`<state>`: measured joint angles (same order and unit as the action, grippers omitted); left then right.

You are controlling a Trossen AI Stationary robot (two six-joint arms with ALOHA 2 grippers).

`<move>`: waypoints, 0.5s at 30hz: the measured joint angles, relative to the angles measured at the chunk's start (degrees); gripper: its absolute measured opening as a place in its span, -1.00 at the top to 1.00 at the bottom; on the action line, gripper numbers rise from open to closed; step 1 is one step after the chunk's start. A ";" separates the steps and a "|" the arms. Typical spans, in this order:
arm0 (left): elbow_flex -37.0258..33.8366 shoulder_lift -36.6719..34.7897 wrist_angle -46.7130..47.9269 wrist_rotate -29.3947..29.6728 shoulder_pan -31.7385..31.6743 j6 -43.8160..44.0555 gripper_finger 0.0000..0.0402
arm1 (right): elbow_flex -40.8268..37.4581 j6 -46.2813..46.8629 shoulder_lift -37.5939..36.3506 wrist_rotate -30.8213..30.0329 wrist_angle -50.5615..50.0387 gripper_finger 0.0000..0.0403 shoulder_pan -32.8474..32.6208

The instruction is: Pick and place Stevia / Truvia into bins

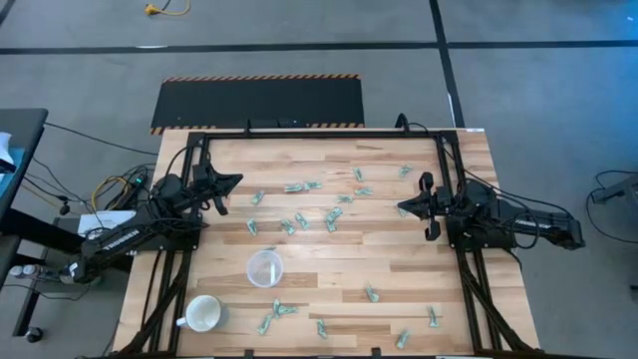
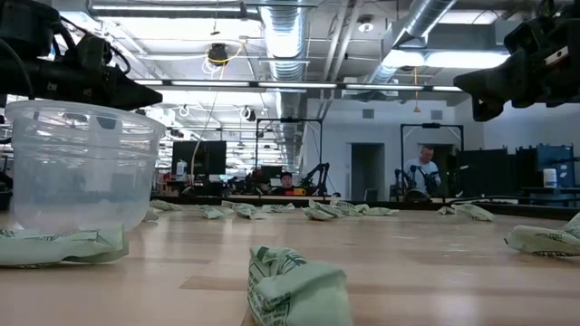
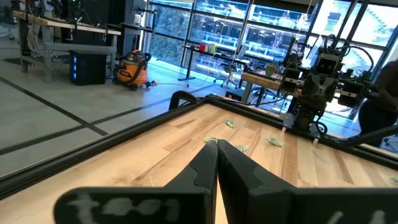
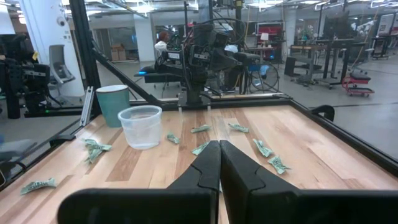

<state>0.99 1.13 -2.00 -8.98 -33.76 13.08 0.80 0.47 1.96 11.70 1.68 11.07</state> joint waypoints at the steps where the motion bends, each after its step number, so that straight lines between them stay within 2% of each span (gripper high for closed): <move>1: 0.00 -0.02 0.00 -0.01 0.00 0.00 1.00 | 0.00 -0.01 0.00 0.00 0.02 1.00 -0.01; 8: 0.01 -0.01 0.02 -0.01 -0.02 -0.11 1.00 | 0.00 -0.02 0.00 0.00 0.00 1.00 0.00; 15: 0.02 -0.02 0.18 0.32 -0.02 -5.62 1.00 | 0.00 -1.19 0.01 -0.02 0.02 1.00 0.00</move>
<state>1.02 1.11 -1.82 -8.67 -33.78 7.46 0.80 -0.72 1.97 11.68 1.69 11.07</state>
